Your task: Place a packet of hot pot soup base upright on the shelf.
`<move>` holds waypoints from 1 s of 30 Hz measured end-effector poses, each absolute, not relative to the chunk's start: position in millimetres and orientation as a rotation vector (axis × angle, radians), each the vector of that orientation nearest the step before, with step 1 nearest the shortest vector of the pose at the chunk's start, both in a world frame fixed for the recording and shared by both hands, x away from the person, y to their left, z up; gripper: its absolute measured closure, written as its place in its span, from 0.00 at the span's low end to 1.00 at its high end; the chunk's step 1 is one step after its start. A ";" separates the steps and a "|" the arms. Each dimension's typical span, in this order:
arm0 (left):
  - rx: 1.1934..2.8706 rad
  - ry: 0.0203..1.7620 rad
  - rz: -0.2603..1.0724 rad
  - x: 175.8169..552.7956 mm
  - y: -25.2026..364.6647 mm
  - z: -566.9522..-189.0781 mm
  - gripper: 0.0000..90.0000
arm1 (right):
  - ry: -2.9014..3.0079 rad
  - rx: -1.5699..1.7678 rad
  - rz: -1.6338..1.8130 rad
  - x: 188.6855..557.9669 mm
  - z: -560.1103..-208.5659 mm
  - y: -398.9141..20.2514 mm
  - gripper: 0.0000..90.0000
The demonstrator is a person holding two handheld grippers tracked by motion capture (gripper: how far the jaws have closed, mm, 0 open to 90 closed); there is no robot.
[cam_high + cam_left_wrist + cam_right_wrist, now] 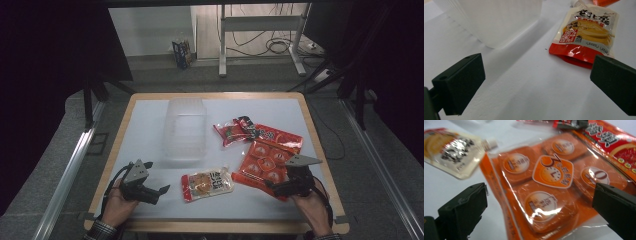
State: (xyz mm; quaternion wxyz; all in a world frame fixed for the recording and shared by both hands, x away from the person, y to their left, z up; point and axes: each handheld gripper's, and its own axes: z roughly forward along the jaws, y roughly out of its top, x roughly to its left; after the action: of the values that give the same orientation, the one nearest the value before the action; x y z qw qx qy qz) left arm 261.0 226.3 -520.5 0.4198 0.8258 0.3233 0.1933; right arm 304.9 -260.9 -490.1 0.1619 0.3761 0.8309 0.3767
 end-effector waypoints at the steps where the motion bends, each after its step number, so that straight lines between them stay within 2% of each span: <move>1: 2.073 0.805 0.486 260.8 226.1 -520.7 0.00 | 2.377 1.073 1.064 306.1 -491.2 -261.2 0.00; 10: 2.123 0.727 0.525 256.7 217.8 -521.2 0.00 | 2.384 1.029 1.015 309.8 -498.4 -262.6 0.00; 30: 2.145 0.727 0.505 257.2 216.5 -522.7 0.00 | 2.418 1.065 0.970 312.1 -502.4 -264.1 0.01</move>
State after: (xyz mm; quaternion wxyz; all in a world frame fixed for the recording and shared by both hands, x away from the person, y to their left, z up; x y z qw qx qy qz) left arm 257.2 216.5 -522.7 0.3991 0.8476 0.2873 0.1994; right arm 312.1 -264.1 -502.4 0.1629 0.3734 0.8477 0.3399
